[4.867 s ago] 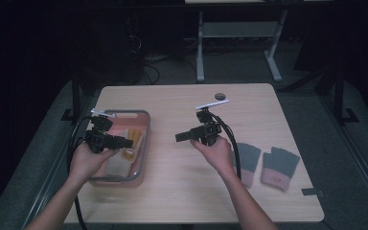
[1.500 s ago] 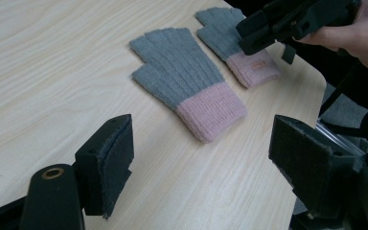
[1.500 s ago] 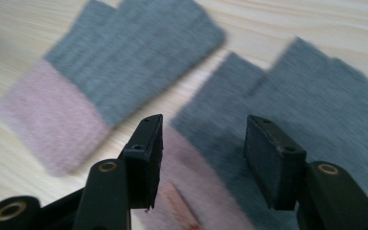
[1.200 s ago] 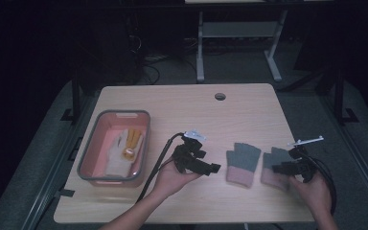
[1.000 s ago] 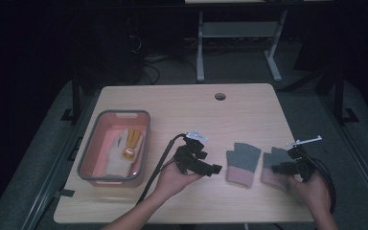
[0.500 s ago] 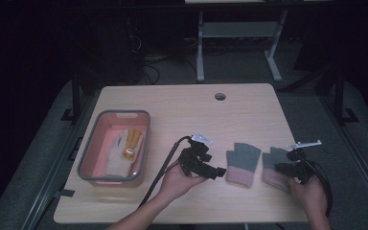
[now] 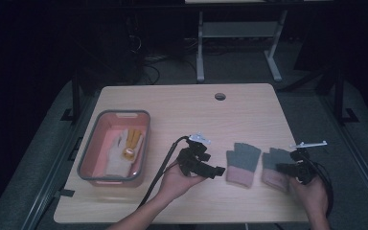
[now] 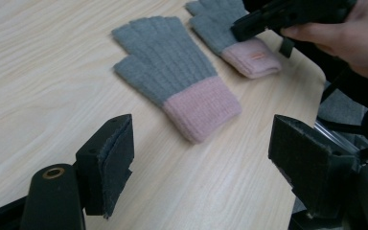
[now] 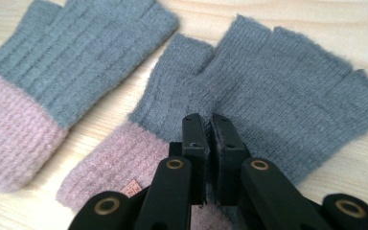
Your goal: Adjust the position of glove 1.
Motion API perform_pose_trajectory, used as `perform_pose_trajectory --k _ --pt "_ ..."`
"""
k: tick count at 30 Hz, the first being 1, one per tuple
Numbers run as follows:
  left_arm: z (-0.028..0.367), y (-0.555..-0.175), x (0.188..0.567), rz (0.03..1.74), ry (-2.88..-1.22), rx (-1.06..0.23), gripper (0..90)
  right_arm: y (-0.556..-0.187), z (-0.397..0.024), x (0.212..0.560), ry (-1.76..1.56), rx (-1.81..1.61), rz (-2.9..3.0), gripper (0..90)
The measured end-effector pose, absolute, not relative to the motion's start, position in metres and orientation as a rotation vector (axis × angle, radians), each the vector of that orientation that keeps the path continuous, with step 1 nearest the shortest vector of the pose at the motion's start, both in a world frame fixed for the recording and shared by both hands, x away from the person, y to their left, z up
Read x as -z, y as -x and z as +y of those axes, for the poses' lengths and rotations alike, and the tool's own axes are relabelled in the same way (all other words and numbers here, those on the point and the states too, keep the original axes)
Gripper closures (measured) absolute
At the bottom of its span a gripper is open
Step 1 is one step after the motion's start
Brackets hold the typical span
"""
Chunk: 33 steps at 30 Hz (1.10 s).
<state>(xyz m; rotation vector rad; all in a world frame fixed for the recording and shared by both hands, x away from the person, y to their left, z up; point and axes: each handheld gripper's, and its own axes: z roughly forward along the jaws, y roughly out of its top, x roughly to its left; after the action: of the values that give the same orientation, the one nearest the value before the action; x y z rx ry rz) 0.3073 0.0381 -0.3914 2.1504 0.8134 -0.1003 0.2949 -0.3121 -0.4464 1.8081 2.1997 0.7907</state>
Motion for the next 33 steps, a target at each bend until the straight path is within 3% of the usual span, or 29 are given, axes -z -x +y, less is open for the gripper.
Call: perform_pose_trajectory --k 14,33 --pt "0.048 -0.310 0.388 0.845 -2.135 0.074 24.1 -0.292 -0.281 0.415 -1.699 -0.851 2.282 85.6" --pt "0.053 -0.313 0.392 0.856 -2.139 0.075 24.1 -0.318 -0.218 0.413 -1.642 -0.804 2.377 85.5"
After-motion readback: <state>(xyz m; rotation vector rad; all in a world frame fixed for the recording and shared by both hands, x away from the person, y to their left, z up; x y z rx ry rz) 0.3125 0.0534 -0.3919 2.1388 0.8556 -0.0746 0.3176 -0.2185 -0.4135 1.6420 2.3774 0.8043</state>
